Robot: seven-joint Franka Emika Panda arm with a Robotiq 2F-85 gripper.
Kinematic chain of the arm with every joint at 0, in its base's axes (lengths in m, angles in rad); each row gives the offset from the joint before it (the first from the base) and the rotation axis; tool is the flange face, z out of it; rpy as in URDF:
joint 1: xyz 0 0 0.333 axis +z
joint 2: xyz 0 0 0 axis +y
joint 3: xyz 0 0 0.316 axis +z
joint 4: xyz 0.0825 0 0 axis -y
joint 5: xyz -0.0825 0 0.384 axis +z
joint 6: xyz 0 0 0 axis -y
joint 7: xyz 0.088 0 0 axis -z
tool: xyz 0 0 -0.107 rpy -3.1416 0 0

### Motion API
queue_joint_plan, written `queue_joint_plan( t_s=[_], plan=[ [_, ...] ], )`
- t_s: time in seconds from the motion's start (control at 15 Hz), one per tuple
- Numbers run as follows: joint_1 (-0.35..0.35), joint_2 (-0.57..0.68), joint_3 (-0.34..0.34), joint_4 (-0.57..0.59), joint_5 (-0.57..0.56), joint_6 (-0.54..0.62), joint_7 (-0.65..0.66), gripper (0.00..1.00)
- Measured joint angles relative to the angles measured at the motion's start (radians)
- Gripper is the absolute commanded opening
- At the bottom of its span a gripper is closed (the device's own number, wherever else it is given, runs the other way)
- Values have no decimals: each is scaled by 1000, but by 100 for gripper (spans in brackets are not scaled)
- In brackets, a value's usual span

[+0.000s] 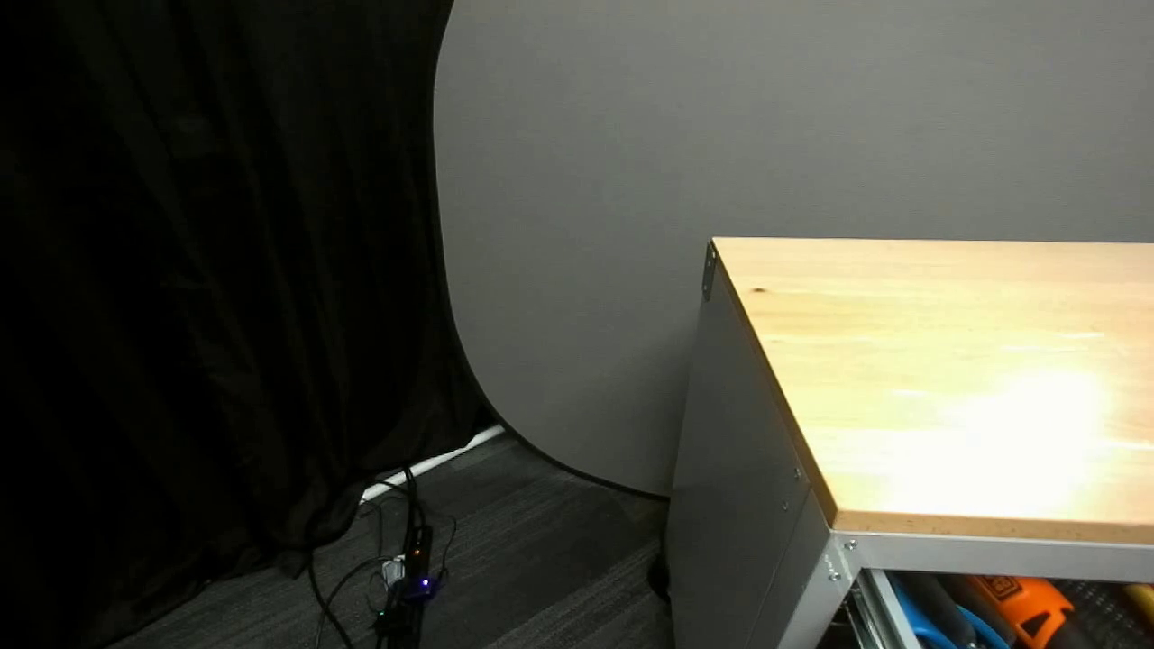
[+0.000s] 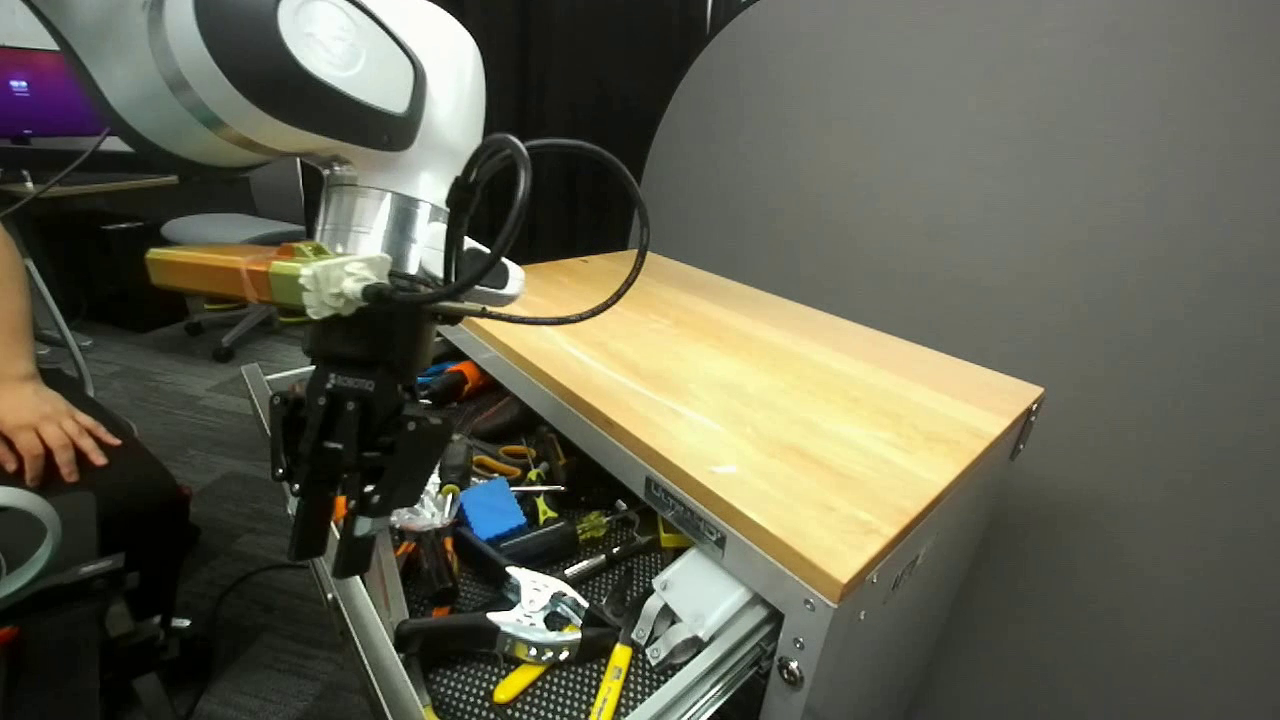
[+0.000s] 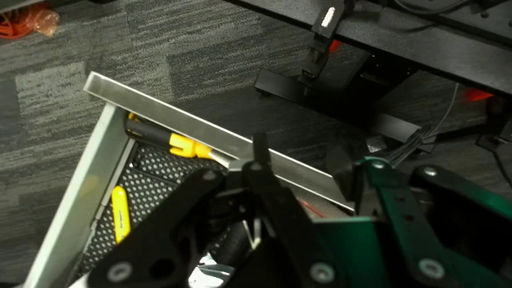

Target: Place the screwdriver in the drawer then close it

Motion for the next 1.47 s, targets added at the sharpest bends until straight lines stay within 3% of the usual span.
queue_joint_plan(
  t_s=[0.13,0.47,0.87,1.47],
  plan=[
    [-21,-22,-21,-26,0,30,56,1],
    [-66,-22,-59,-108,-38,183,206,0],
    [-95,-16,-85,-174,-172,364,336,0],
    [-105,12,-115,-180,-210,530,364,0]
  ],
)
